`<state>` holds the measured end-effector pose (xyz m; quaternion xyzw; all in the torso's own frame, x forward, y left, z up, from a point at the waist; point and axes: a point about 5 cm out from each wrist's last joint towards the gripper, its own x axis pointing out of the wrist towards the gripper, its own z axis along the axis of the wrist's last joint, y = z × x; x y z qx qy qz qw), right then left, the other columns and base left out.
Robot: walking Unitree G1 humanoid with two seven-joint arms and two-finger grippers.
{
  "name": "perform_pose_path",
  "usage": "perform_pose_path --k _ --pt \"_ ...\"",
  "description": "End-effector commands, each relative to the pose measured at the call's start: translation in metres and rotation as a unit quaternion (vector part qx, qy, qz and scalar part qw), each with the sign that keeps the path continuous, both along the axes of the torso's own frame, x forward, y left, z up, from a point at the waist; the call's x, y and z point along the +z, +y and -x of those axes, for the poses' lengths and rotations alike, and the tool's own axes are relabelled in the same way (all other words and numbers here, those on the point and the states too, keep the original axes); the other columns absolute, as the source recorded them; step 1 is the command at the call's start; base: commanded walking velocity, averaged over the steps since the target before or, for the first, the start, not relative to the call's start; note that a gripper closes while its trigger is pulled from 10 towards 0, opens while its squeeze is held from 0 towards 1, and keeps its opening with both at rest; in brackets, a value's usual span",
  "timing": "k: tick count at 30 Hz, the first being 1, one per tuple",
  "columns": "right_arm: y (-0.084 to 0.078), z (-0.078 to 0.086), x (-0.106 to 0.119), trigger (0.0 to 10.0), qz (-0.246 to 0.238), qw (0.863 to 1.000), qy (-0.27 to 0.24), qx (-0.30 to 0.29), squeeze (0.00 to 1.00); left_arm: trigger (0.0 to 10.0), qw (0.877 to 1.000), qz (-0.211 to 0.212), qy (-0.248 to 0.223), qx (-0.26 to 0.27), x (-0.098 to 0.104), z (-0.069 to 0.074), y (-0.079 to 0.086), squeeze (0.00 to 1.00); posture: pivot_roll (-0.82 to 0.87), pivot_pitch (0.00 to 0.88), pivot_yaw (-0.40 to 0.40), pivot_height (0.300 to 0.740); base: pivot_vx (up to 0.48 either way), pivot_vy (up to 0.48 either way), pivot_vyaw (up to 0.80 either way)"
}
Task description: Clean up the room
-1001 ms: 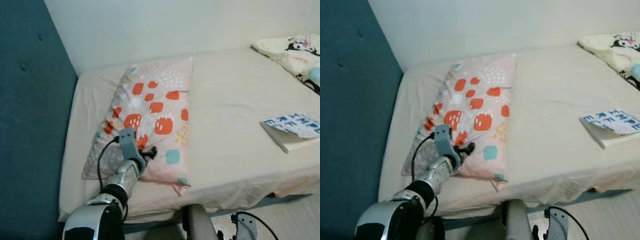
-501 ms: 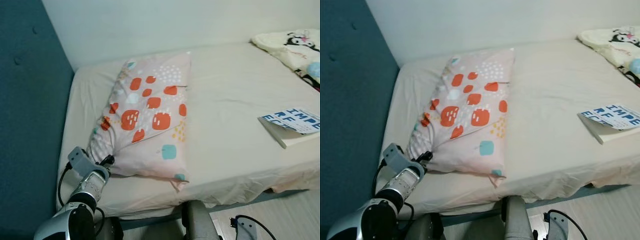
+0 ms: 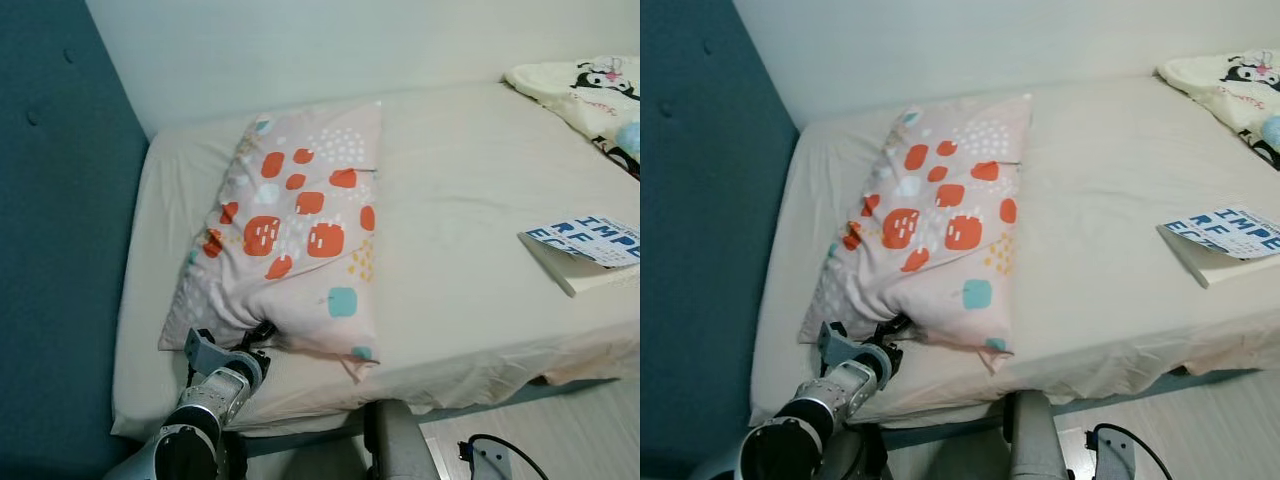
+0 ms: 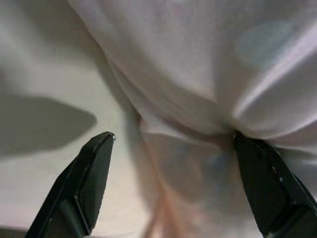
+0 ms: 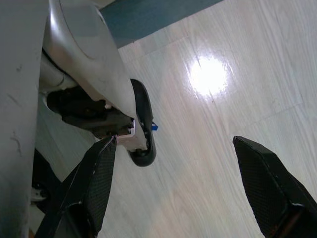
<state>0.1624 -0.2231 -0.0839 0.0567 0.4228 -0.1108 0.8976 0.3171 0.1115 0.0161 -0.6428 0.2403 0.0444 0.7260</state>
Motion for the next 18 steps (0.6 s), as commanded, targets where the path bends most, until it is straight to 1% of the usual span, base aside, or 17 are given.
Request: perform_pose_path --k 1,3,5,7,8,9,10,12,15,17,18 --pt "0.012 0.009 -0.007 10.0 -0.021 0.999 0.021 0.012 0.0 10.0 0.999 0.033 -0.017 0.025 -0.001 0.003 -0.002 0.0 -0.07 0.268 0.029 0.598 0.0 0.0 0.0" --pt "0.012 0.011 -0.007 10.0 -0.02 0.999 0.023 0.013 0.0 10.0 0.997 0.051 -0.052 0.035 0.007 -0.003 -0.007 0.0 -0.07 0.27 0.027 0.598 0.0 0.0 0.0" --pt "0.011 0.012 -0.008 10.0 -0.019 0.999 0.025 0.015 0.0 10.0 0.994 0.055 -0.084 0.045 0.016 -0.01 -0.006 0.0 -0.08 0.271 0.019 0.598 0.0 0.0 0.0" --pt "0.011 0.013 -0.008 10.0 -0.019 0.999 0.026 0.016 0.0 10.0 0.993 0.053 -0.091 0.048 0.019 -0.012 -0.005 0.0 -0.08 0.271 0.019 0.598 0.0 0.0 0.0" --pt "0.011 0.014 -0.008 10.0 -0.019 0.999 0.027 0.017 0.0 10.0 0.99 0.057 -0.113 0.067 0.027 -0.019 0.004 0.0 -0.09 0.275 0.016 0.598 0.0 0.0 0.0" --pt "0.011 0.014 -0.008 10.0 -0.019 0.999 0.027 0.017 0.0 10.0 0.99 0.057 -0.113 0.067 0.027 -0.019 0.004 0.0 -0.09 0.275 0.016 0.598 0.0 0.0 0.0" --pt "0.011 0.014 -0.009 10.0 -0.019 0.999 0.028 0.019 0.0 10.0 0.987 0.059 -0.131 0.075 0.033 -0.023 0.012 0.0 -0.09 0.279 0.015 0.598 0.0 0.0 0.0" --pt "0.011 0.014 -0.009 10.0 -0.018 0.999 0.028 0.02 0.0 10.0 0.985 0.062 -0.144 0.073 0.036 -0.024 0.015 0.0 -0.09 0.276 0.015 0.598 0.0 0.0 0.0" --pt "0.011 0.014 -0.009 10.0 -0.018 0.999 0.028 0.02 0.0 10.0 0.984 0.065 -0.149 0.072 0.036 -0.024 0.016 0.0 -0.09 0.276 0.015 0.598 0.0 0.0 0.0" --pt "0.011 0.014 -0.009 10.0 -0.018 0.999 0.028 0.02 0.0 10.0 0.98 0.07 -0.173 0.065 0.038 -0.023 0.017 0.0 -0.09 0.277 0.015 0.598 0.0 0.0 0.0" --pt "0.011 0.014 -0.009 10.0 -0.018 0.999 0.028 0.021 0.0 10.0 0.98 0.07 -0.176 0.062 0.036 -0.021 0.016 0.0 -0.09 0.274 0.011 0.598 0.0 0.0 0.0"
